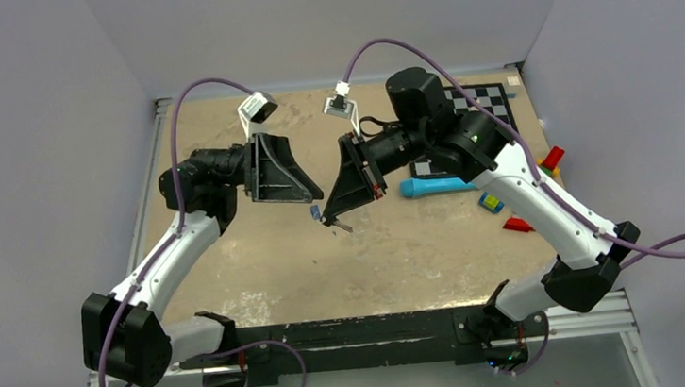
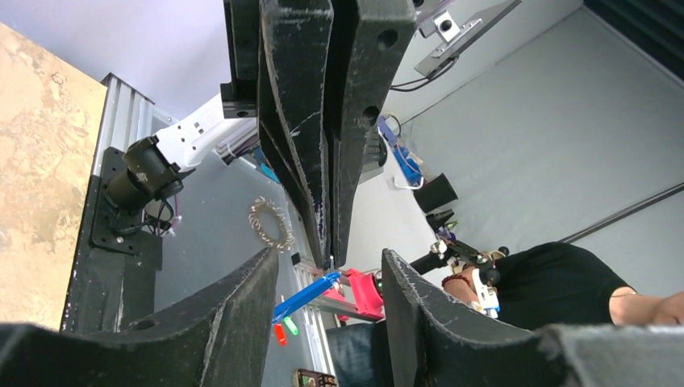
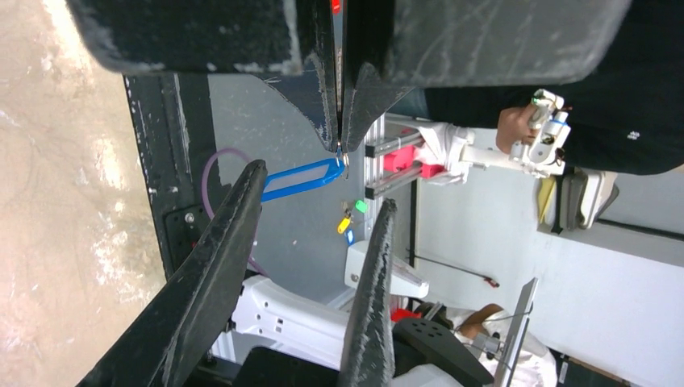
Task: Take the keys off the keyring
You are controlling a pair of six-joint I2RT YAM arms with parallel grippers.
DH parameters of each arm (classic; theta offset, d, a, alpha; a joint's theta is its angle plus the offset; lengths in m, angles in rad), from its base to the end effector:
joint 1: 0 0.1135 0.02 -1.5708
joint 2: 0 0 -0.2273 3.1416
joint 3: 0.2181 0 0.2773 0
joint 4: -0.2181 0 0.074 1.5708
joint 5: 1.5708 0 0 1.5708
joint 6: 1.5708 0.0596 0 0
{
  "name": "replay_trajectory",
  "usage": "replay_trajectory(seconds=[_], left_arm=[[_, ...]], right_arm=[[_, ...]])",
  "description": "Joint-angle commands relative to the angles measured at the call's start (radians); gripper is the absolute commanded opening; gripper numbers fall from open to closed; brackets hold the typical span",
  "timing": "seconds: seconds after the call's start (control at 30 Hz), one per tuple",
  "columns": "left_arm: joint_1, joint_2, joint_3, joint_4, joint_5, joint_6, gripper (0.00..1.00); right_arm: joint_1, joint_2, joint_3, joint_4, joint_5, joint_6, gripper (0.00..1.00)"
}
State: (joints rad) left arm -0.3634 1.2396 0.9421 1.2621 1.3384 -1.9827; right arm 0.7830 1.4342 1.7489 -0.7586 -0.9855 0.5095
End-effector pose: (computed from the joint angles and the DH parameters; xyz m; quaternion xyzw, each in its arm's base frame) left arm 0.2341 -0.1511 0.3785 0.2389 0.5902 -0.7619 0.1192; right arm 0.1949 0.2641 0.4336 -0.3518 0.7034 0.6027 0.1348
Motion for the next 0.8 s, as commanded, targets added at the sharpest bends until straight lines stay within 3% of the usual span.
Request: replay_trajectory(seconds=[0.0, 0.23, 0.4, 0.77], left_arm=[[-0.006, -0.027, 0.048, 0.161, 0.024, -0.049, 0.52], [-0.006, -0.037, 0.071, 0.161, 0.033, -0.057, 0.42], [-0.005, -0.036, 0.109, 0.161, 0.050, -0.071, 0.30], [-0.005, -0.040, 0.136, 0.160, 0.064, -0.087, 0.22]], right_arm=[[-0.008, -0.002, 0.051, 0.078, 0.007, 0.017, 0.00], [-0.015, -0.001, 0.060, 0.100, 0.018, 0.032, 0.00], [-0.021, -0.016, 0.045, 0.094, 0.038, 0.027, 0.00], [-0.052, -0.064, 0.001, 0.123, 0.076, 0.046, 0.00]])
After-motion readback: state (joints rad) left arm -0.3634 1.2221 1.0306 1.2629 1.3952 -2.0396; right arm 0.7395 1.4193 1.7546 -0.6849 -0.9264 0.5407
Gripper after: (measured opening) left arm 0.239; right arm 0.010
